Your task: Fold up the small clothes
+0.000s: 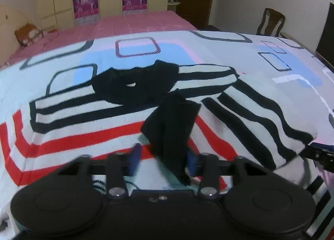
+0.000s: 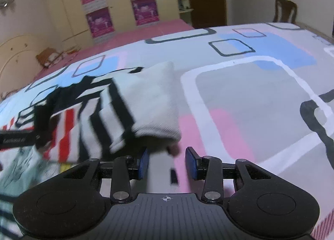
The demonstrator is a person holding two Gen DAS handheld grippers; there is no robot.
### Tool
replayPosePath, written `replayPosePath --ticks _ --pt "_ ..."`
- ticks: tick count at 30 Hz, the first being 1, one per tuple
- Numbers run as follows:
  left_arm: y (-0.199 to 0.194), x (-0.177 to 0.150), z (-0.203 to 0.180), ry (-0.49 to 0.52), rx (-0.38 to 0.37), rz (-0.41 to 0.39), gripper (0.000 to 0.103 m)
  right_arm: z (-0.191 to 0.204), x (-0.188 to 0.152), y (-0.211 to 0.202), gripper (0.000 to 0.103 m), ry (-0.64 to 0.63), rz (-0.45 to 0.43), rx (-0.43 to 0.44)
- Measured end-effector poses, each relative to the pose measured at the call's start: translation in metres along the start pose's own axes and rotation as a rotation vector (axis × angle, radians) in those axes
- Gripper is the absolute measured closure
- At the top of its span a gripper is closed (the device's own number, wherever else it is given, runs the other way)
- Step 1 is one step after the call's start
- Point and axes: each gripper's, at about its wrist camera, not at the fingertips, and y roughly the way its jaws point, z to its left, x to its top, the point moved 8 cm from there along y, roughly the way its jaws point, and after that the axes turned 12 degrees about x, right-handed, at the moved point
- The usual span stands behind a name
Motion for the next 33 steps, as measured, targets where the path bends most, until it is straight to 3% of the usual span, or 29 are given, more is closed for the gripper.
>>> replayPosePath --ticks 1,2,3,4,7,11,17,19,21,22,24,27,31,32,33 --pt "0.001 0.001 0.001 -0.006 -0.013 -0.003 0.074 -0.003 0.003 0.004 0.063 0.01 -0.002 0.003" --pt "0.001 0.002 0.004 -0.01 -0.02 -0.016 0.093 -0.004 0.004 0.007 0.063 0.018 -0.001 0.005" --pt "-0.001 0.004 0.009 -0.034 -0.021 -0.036 0.093 -0.005 0.006 0.011 0.064 0.023 0.0 0.01" --pt "-0.007 0.006 0.018 -0.082 -0.026 -0.068 0.093 -0.006 0.005 0.014 0.076 0.022 0.002 0.015" --pt "-0.024 0.003 0.056 -0.187 0.014 -0.156 0.093 -0.007 0.004 0.018 0.084 0.011 0.009 0.024" --pt "-0.006 -0.028 0.08 -0.241 0.02 -0.06 0.093 -0.003 0.0 0.024 0.085 -0.034 0.009 0.017" --pt "-0.004 -0.033 0.078 -0.257 0.02 -0.071 0.093 0.0 -0.003 0.025 0.085 -0.073 0.023 0.013" --pt "-0.005 -0.034 0.078 -0.254 0.014 -0.058 0.085 0.001 -0.003 0.024 0.085 -0.089 0.041 0.019" --pt "-0.012 -0.033 0.082 -0.249 0.019 -0.059 0.055 0.005 -0.003 0.018 0.084 -0.118 0.061 0.037" --pt "-0.018 -0.033 0.086 -0.247 0.028 -0.074 0.046 0.005 -0.004 0.011 0.084 -0.131 0.064 0.048" --pt "-0.025 -0.031 0.092 -0.248 0.035 -0.104 0.041 0.005 0.0 -0.006 0.084 -0.121 0.031 0.08" --pt "-0.015 -0.028 0.098 -0.246 0.033 -0.079 0.045 -0.001 0.016 -0.014 0.084 -0.069 -0.012 0.096" --pt "0.003 -0.023 0.1 -0.244 0.031 -0.043 0.054 -0.005 0.053 0.012 0.084 0.013 -0.04 0.138" --pt "0.005 -0.022 0.099 -0.231 0.027 -0.041 0.065 -0.005 0.063 0.021 0.08 0.018 -0.044 0.142" --pt "0.007 -0.021 0.098 -0.226 0.017 -0.041 0.08 -0.006 0.073 0.031 0.056 0.018 -0.048 0.142"
